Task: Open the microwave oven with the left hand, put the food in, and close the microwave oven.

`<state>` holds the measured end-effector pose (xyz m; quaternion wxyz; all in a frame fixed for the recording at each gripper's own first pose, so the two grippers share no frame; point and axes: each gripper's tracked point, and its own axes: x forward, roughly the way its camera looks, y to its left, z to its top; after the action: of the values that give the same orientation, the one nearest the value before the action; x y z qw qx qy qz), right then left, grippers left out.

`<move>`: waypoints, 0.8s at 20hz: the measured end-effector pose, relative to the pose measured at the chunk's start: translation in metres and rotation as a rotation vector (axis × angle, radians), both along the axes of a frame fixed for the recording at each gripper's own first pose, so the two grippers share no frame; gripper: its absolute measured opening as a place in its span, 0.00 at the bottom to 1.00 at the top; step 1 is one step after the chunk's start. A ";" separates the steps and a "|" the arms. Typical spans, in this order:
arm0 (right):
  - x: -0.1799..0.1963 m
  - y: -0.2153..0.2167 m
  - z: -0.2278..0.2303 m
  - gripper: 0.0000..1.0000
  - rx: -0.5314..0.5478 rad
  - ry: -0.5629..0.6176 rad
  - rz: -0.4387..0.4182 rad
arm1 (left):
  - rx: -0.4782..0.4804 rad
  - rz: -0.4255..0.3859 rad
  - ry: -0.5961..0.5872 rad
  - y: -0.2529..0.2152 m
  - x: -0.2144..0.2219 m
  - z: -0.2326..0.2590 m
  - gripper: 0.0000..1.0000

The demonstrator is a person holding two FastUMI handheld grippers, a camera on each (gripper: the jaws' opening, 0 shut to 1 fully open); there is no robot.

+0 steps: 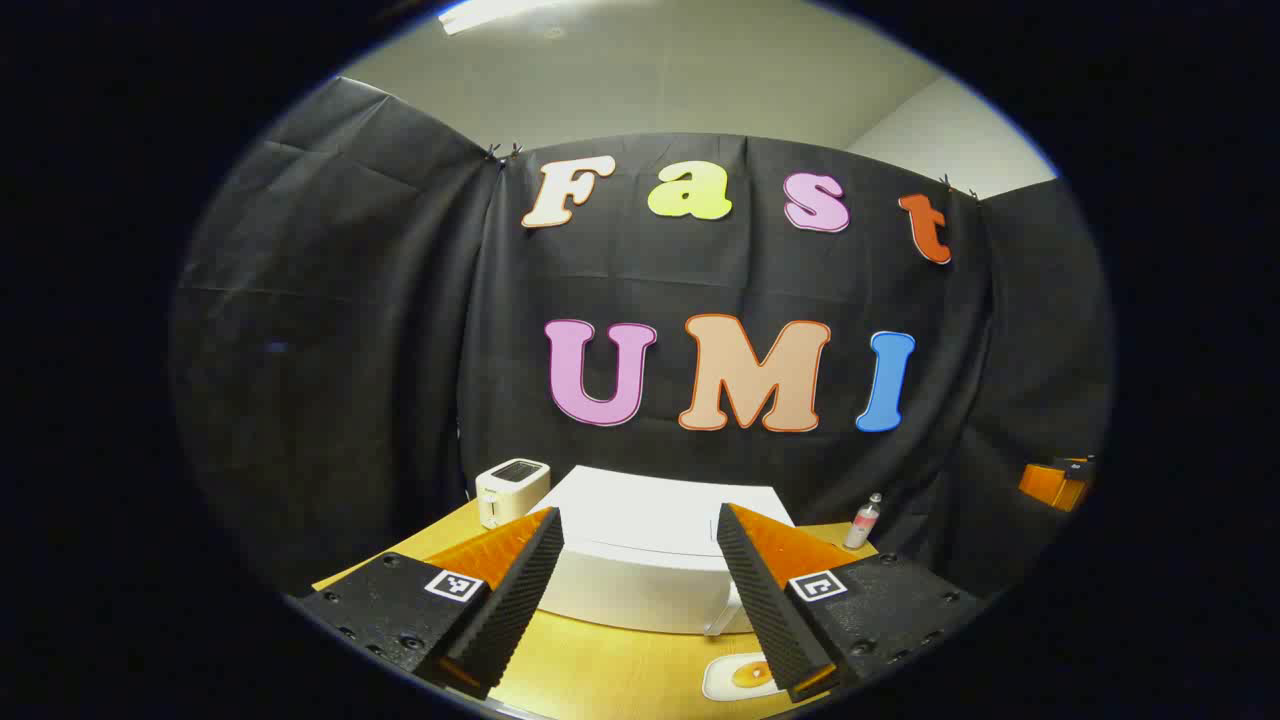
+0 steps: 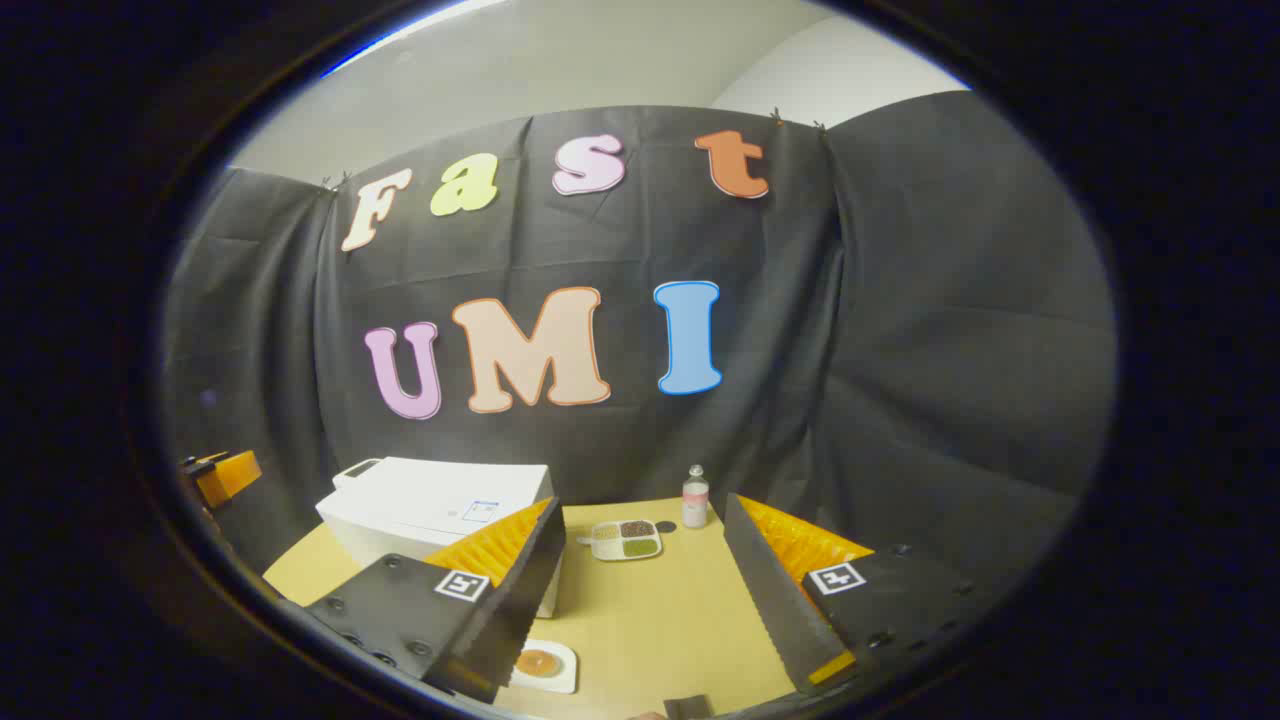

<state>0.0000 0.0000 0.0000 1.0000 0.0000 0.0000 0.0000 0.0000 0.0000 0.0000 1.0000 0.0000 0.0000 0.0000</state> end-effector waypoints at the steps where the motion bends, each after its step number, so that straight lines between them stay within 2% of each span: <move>1: 0.001 -0.002 -0.001 0.92 -0.001 0.006 0.000 | -0.003 -0.005 0.002 -0.003 0.001 -0.001 0.95; 3: 0.005 -0.006 -0.001 0.93 -0.003 0.015 -0.001 | -0.013 -0.014 0.009 -0.010 0.005 -0.003 0.92; 4: 0.006 -0.008 -0.001 0.92 -0.005 0.017 -0.001 | -0.014 -0.016 0.013 -0.013 0.006 -0.004 0.95; 12: 0.013 -0.025 -0.009 0.93 -0.014 0.032 0.007 | -0.052 -0.035 0.045 -0.042 0.009 -0.020 0.96; 13: 0.013 -0.025 -0.010 0.99 -0.014 0.035 0.012 | -0.053 -0.033 0.045 -0.044 0.010 -0.020 0.96; 14: 0.013 -0.026 -0.011 0.93 -0.013 0.037 0.017 | -0.051 -0.028 0.047 -0.044 0.010 -0.021 0.96; 16: 0.014 -0.028 -0.014 0.93 -0.010 0.044 0.026 | -0.044 -0.019 0.058 -0.046 0.010 -0.027 0.96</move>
<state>0.0138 -0.0277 -0.0144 0.9997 -0.0048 0.0218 0.0132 0.0105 -0.0460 -0.0274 0.9993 -0.0219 0.0290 -0.0093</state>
